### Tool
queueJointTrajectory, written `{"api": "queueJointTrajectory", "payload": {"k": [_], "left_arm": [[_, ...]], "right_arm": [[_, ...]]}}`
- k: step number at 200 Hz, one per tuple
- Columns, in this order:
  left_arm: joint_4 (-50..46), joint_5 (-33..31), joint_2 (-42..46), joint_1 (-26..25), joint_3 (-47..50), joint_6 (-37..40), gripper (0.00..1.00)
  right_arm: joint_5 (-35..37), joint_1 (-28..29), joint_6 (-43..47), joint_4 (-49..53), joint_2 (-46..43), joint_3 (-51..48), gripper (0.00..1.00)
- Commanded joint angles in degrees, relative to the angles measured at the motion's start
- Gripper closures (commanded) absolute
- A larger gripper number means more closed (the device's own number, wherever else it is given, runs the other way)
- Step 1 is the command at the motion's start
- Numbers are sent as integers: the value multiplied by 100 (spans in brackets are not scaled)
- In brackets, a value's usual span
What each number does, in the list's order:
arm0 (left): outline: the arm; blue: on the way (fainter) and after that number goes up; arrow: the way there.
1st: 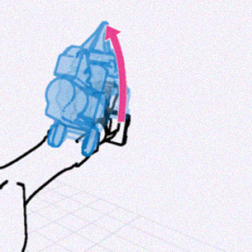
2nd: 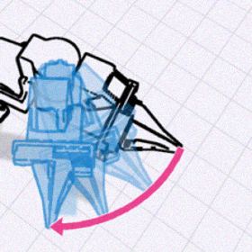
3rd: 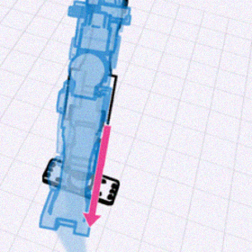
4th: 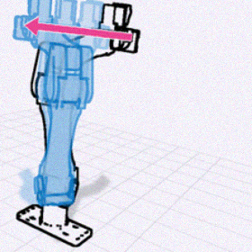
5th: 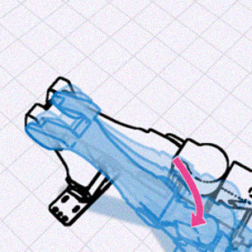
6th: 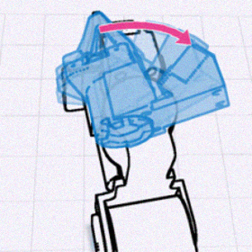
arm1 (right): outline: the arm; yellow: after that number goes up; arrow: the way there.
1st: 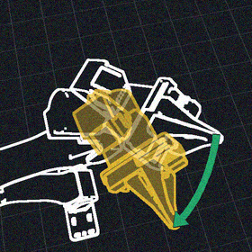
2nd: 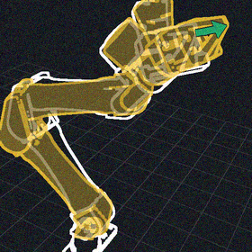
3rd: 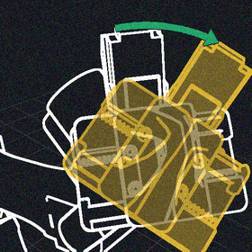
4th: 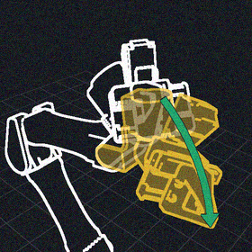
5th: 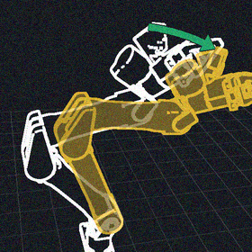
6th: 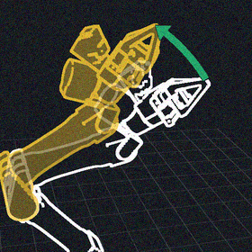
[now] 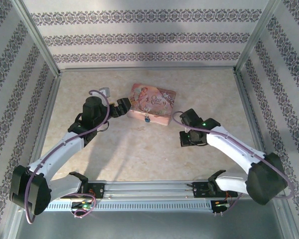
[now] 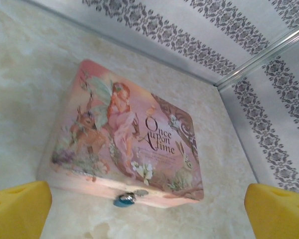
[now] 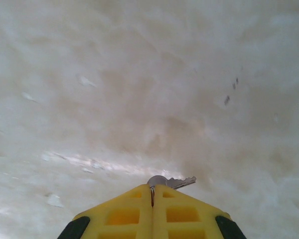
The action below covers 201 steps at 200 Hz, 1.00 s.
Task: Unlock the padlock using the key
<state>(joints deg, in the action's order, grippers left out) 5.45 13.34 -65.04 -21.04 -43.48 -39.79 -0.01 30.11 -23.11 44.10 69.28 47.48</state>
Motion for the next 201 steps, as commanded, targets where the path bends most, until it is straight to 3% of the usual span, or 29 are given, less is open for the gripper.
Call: {"api": "queueJointTrajectory", "payload": {"k": [1,51,89,135,160,201], "left_arm": [[294,549,-146,-46,120,-1098,1],[2031,1609,-802,-166,336,-3007,4],[3071,2032,-1416,-475,292,-4357,9],[5721,2296,-2303,-600,662,-6347,22],[6052,2207,-2479,-762,759,-6586,30],[5774,2053,-2289,-827,869,-6492,32]], "right_arm": [[-416,-23,470,-534,-318,425,100],[-1265,240,1337,-1453,-499,1022,100],[-1899,656,2346,-1659,-221,1542,100],[-2881,809,3201,-1467,209,2117,100],[-2854,888,3577,-1221,421,2402,100],[-2768,887,3989,-982,634,2576,100]]}}
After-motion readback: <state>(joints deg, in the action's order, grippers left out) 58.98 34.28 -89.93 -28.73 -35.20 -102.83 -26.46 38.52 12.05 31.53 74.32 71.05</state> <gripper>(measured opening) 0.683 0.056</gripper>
